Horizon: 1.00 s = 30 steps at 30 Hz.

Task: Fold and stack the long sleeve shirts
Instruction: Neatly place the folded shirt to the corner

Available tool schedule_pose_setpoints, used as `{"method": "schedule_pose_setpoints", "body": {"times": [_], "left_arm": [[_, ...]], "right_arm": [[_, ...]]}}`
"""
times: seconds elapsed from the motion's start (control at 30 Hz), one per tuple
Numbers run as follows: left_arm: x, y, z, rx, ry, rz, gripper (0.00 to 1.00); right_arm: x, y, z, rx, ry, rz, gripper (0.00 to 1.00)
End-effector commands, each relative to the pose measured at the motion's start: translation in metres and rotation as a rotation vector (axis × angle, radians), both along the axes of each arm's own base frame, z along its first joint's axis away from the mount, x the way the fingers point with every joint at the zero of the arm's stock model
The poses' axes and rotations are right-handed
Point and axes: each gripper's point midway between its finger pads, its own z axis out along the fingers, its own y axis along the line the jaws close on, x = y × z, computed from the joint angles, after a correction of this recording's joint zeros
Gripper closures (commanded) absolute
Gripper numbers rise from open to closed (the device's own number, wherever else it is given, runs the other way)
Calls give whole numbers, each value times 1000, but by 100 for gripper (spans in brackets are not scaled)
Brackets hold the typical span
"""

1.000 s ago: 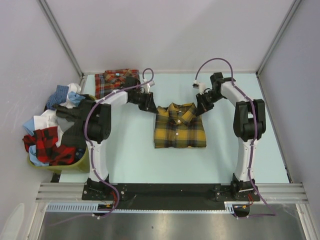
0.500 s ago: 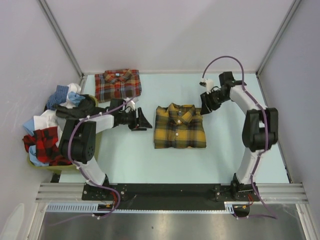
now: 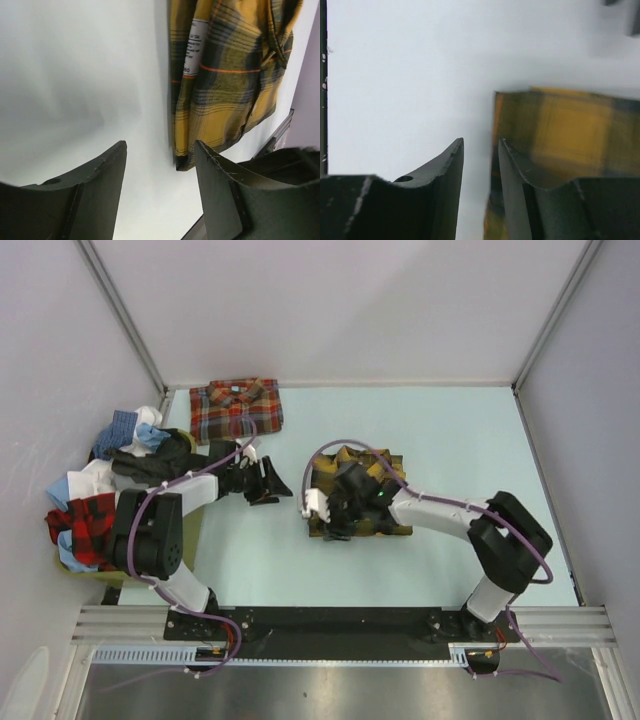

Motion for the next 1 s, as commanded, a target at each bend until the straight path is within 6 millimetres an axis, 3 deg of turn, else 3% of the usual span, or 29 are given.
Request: {"method": "schedule_pose_setpoints", "body": {"times": [0.0, 0.17, 0.33, 0.37, 0.43, 0.47, 0.6, 0.7, 0.77, 0.8, 0.83, 0.97], "left_arm": [[-2, 12, 9, 32, -32, 21, 38], [-9, 18, 2, 67, -31, 30, 34], [-7, 17, 0, 64, -24, 30, 34], [-6, 16, -1, 61, -21, 31, 34], [-6, 14, -1, 48, -9, 25, 35], [-7, 13, -3, 41, -4, 22, 36], [-14, -1, 1, -60, -7, -4, 36], [-18, -16, 9, -161, -20, -24, 29], [-19, -26, 16, -223, -15, -25, 14], [-19, -29, 17, -244, -14, -22, 12], [-16, -35, 23, -278, -21, -6, 3], [-5, -46, 32, -354, -20, 51, 1]], "right_arm": [[21, 41, -4, 73, -202, 16, 61], [34, 51, -29, 60, -227, -36, 60], [26, 48, -57, 17, -207, -3, 65], [24, 47, -61, 11, -200, 0, 68], [25, 43, -64, 2, -197, -2, 87], [26, 42, -63, 4, -195, -6, 98], [38, 41, -28, 72, -166, -34, 100], [50, 41, 9, 147, -140, -70, 100], [56, 40, 23, 183, -133, -80, 100], [55, 36, 23, 171, -114, -88, 100], [55, 36, 28, 184, -110, -87, 100], [59, 33, 35, 198, -98, -100, 100]]}}
